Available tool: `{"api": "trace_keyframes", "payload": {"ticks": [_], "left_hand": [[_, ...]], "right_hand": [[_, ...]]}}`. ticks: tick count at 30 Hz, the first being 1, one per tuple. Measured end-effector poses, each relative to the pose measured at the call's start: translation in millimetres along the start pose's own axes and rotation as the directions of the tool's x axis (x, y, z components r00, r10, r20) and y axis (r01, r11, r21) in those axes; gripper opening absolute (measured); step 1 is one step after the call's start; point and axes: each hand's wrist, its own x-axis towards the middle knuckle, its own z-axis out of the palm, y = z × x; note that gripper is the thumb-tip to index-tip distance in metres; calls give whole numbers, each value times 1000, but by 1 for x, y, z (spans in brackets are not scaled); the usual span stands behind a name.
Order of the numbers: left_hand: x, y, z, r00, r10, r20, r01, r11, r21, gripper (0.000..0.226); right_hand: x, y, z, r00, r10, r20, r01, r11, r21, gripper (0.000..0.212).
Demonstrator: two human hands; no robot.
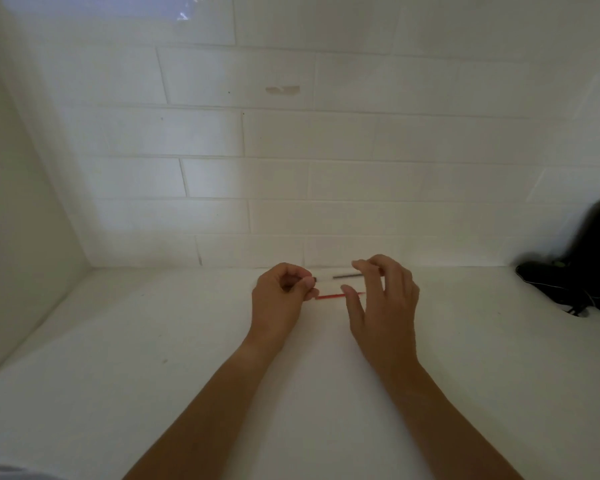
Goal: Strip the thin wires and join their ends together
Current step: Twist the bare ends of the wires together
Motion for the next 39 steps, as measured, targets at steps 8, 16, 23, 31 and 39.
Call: {"api": "trace_keyframes", "payload": {"ticks": [8,16,23,31,39], "left_hand": [[-7,9,5,965,-58,256,69,997,-33,12],[0,7,2,950,136,280,-230,913,338,8],[22,-15,-33,951,277,-140,-29,527,850,24],[21,-10,-25,957,289,-25,-205,735,646,23],[16,-1,-12,926,351,137,-373,801,468,20]], "right_hand": [[0,-4,-5,970,238,52,-243,934,261,21],[-1,-2,-5,969,230,86,-245,912,328,12],[-2,-3,-1,994,76,79,-91,975,202,12],[-3,3,5,994,62,90,-66,997,37,17],[-3,5,6,993,64,96,-57,995,-77,19]]}}
